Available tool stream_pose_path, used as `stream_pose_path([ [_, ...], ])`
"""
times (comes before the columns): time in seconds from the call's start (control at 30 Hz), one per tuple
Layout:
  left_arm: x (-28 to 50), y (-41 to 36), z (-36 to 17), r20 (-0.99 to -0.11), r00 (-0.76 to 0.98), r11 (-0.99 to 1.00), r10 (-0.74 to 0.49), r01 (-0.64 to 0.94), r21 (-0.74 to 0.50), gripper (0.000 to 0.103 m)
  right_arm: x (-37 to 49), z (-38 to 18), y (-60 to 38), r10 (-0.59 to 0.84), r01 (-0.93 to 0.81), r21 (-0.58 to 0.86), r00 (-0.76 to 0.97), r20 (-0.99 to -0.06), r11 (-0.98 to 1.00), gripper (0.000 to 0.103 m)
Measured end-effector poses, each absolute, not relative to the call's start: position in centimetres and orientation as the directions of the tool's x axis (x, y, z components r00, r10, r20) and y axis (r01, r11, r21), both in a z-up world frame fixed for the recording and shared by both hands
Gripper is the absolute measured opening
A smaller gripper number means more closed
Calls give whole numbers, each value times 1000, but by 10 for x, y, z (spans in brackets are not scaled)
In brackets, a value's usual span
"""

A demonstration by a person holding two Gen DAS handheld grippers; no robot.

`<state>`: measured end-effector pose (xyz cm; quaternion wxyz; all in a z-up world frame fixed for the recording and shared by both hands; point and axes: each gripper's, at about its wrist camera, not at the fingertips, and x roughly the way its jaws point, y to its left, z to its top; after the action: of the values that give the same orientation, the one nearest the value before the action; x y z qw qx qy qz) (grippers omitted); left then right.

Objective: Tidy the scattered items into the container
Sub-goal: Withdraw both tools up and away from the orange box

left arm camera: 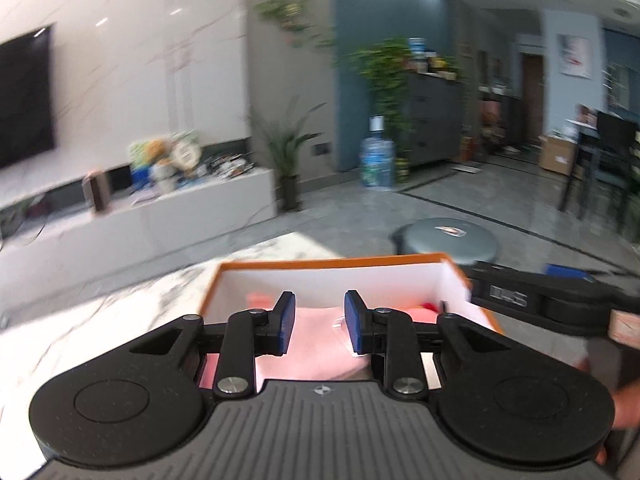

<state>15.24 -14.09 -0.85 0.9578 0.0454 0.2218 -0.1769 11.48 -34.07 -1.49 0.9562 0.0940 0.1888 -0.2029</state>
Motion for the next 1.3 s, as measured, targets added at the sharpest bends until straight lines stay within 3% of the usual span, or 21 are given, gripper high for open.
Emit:
stream_pose_path([
  [0.07, 154, -127, -3, -445, 846, 949, -293, 313, -30, 42, 110, -9, -335, -343, 409, 99, 856, -387, 907, 81],
  [0.17, 152, -108, 3, -434, 863, 965, -257, 251, -72, 65, 101, -1, -325, -323, 383, 95, 869, -374, 919, 83],
  [0.23, 146, -98, 5, -422, 873, 969, -243, 233, -76, 67, 95, 4, -318, -307, 364, 96, 878, -367, 926, 83],
  [0.4, 129, -89, 15, -373, 897, 970, -238, 241, -40, 90, 81, 15, -298, -266, 312, 79, 897, -352, 947, 84],
  [0.53, 113, -88, 23, -332, 921, 976, -204, 217, 0, 94, 66, 26, -286, -229, 269, 75, 914, -335, 960, 91],
  [0.77, 92, -67, 34, -282, 949, 989, -142, 123, -82, 99, 39, 40, -268, -181, 224, 101, 928, -326, 969, 96],
  [1.3, 60, -16, 17, -334, 940, 997, -69, 51, -63, 99, 3, 18, -209, -190, 237, 78, 903, -385, 968, 101],
])
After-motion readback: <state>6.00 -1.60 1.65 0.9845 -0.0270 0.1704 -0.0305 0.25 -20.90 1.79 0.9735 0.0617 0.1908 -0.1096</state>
